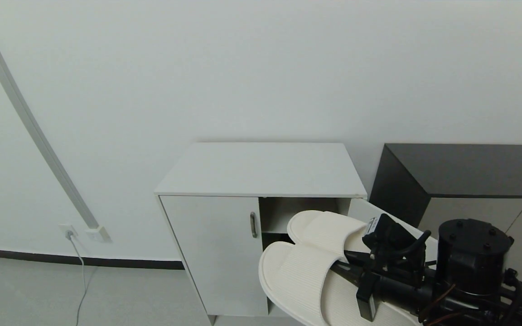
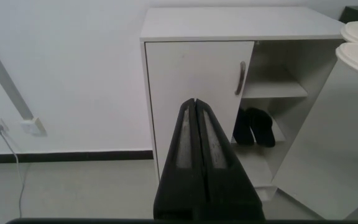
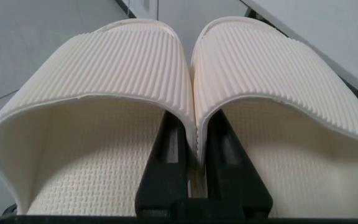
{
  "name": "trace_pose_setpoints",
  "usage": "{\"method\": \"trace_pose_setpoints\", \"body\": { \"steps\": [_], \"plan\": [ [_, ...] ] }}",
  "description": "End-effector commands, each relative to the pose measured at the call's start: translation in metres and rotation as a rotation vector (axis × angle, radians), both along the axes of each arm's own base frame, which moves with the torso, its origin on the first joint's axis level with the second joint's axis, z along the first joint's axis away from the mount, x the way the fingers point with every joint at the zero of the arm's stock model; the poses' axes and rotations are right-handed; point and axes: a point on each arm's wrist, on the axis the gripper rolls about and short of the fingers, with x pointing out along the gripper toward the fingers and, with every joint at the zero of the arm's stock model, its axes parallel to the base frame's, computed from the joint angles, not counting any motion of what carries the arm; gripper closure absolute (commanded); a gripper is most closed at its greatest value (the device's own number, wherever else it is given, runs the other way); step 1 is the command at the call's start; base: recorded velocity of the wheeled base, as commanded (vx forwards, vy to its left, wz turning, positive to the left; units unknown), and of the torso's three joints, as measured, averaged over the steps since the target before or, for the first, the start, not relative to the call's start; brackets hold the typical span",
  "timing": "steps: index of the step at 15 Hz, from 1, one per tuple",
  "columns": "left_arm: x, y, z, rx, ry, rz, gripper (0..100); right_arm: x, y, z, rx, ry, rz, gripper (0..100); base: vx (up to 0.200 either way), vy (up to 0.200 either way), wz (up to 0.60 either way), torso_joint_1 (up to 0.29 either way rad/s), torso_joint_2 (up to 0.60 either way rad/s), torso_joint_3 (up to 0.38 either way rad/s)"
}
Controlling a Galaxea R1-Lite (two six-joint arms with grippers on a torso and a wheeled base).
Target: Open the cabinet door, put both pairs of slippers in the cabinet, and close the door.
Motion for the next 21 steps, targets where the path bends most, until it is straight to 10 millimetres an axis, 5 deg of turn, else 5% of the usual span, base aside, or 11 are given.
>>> {"method": "trace_pose_setpoints", "body": {
  "steps": [1,21],
  "plan": [
    [0.0001,0.0000,0.0000,0.000,0.002,0.001,100,-0.0001,0.0002,-0.0006,-0.001,0.000,0.001,100,0.000,0.000,0.00,-0.159,0.38,0.212],
    [0.0001,0.0000,0.0000,0.000,0.002,0.001,100,0.0009,0.0012,-0.0047,-0.010,0.009,0.001,100,0.000,0.000,0.00,-0.193,0.50,0.302]
  ]
}}
